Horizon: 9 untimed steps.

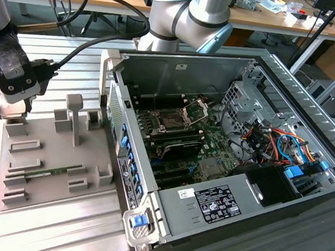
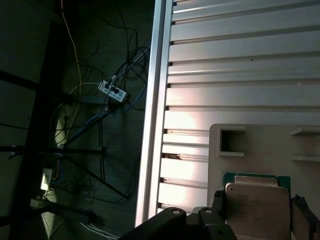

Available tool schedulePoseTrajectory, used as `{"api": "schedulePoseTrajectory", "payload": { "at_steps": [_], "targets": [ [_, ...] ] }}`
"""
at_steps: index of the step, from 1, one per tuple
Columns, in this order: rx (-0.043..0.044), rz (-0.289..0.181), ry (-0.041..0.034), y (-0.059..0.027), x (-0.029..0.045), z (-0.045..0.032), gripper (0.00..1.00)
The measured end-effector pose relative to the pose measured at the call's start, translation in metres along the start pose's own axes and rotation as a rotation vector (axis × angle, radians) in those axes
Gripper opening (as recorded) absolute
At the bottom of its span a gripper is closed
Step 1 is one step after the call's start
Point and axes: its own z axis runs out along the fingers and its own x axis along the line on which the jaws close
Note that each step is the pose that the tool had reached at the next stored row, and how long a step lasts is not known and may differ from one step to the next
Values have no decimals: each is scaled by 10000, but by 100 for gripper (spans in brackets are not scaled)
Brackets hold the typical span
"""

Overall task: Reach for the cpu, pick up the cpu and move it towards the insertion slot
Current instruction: 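Pick up the cpu and move it towards the insertion slot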

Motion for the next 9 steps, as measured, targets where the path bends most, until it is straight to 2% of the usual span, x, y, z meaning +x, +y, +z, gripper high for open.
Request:
{"api": "schedulePoseTrajectory", "payload": {
  "at_steps": [4, 5, 6, 7, 9],
  "targets": [
    [0, 0, -1, 3, 0, -18, 55],
    [37, -1, 3, 3, -1, -21, 55],
    [336, 1, 20, 4, 0, -20, 55],
    [732, 2, 45, 3, 0, -21, 55],
    [1089, 2, 64, 3, -1, -20, 55]
  ]
}}
